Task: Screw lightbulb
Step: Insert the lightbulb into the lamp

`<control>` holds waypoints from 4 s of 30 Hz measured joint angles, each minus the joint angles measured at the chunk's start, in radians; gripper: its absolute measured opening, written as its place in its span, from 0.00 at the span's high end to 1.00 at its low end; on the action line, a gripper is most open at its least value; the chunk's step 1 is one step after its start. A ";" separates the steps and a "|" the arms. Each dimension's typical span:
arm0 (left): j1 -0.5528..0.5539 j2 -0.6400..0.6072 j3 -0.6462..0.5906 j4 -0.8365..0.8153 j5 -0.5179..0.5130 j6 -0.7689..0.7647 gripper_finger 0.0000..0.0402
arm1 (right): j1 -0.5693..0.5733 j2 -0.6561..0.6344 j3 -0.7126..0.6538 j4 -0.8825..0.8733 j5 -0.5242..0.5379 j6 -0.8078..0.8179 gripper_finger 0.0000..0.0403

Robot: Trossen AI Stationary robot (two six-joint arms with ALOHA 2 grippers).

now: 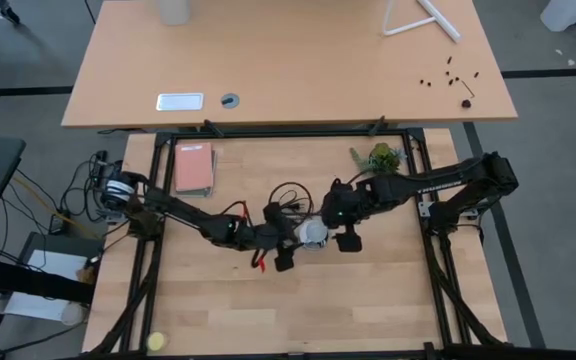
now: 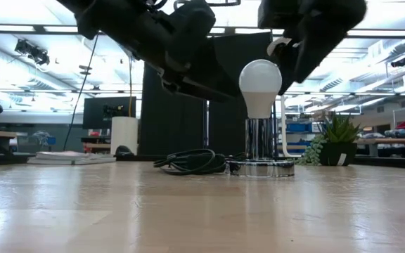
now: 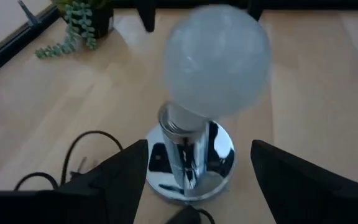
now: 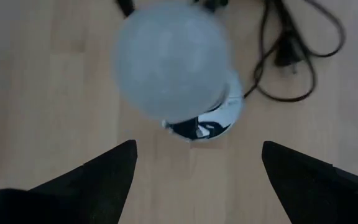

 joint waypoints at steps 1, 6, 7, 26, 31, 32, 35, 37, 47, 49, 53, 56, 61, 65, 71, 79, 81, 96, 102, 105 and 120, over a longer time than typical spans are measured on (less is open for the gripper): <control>-0.008 0.000 0.000 -0.006 -0.001 -0.002 0.28 | 0.010 -0.003 -0.005 0.005 0.000 0.000 0.12; -0.057 0.001 -0.005 -0.008 -0.098 -0.011 0.29 | 0.044 -0.077 -0.127 0.133 0.000 0.012 0.13; -0.067 0.001 -0.015 0.011 -0.127 -0.010 0.29 | 0.043 -0.100 -0.163 0.174 0.001 0.017 0.13; -0.076 0.111 -0.039 0.349 -0.276 0.034 0.30 | 0.083 -0.297 -0.590 0.804 0.136 0.062 0.14; -0.058 0.111 -0.025 0.293 -0.271 0.014 0.30 | 0.099 -0.297 -0.590 0.805 0.130 0.043 0.14; -0.055 0.111 -0.024 0.293 -0.271 0.013 0.30 | 0.099 -0.297 -0.590 0.806 0.130 0.038 0.14; -0.054 0.111 -0.022 0.291 -0.271 0.011 0.30 | 0.099 -0.296 -0.590 0.818 0.130 0.024 0.14; -0.055 0.111 -0.022 0.289 -0.268 0.011 0.30 | 0.099 -0.296 -0.590 0.834 0.130 0.017 0.14; -0.038 0.111 -0.022 0.290 -0.269 -0.002 0.30 | 0.087 -0.296 -0.590 0.872 0.130 0.032 0.14; -0.035 0.111 -0.022 0.291 -0.269 -0.002 0.30 | 0.076 -0.296 -0.590 0.874 0.129 0.047 0.14; -0.033 0.111 -0.022 0.291 -0.269 0.001 0.30 | 0.050 -0.296 -0.590 0.876 0.129 0.047 0.14; -0.033 0.111 -0.022 0.291 -0.269 0.001 0.30 | 0.036 -0.296 -0.590 0.886 0.129 0.037 0.14; -0.034 0.111 -0.022 0.270 -0.254 0.004 0.30 | 0.028 -0.295 -0.590 0.924 0.122 0.017 0.14; -0.034 0.111 -0.016 0.266 -0.209 0.001 0.30 | 0.028 -0.295 -0.590 0.924 0.122 0.014 0.14; -0.034 0.111 0.018 0.263 -0.197 0.035 0.30 | 0.020 -0.295 -0.591 0.925 0.123 0.015 0.14; -0.023 0.111 0.054 0.173 -0.199 0.051 0.30 | -0.003 -0.295 -0.591 0.924 0.122 0.015 0.14; -0.024 0.111 0.054 0.154 -0.198 0.039 0.30 | -0.010 -0.295 -0.590 0.921 0.122 0.017 0.14; -0.023 0.111 0.054 0.142 -0.197 0.007 0.30 | -0.011 -0.295 -0.590 0.917 0.104 0.020 0.14; -0.024 0.110 0.054 0.121 -0.201 0.006 0.30 | -0.009 -0.295 -0.590 0.906 0.104 0.017 0.14; -0.024 0.111 0.054 0.102 -0.209 -0.003 0.30 | -0.009 -0.297 -0.590 0.880 0.104 0.016 0.14; -0.023 0.099 0.054 0.019 -0.213 -0.051 0.30 | -0.010 -0.312 -0.590 0.844 0.096 -0.012 0.14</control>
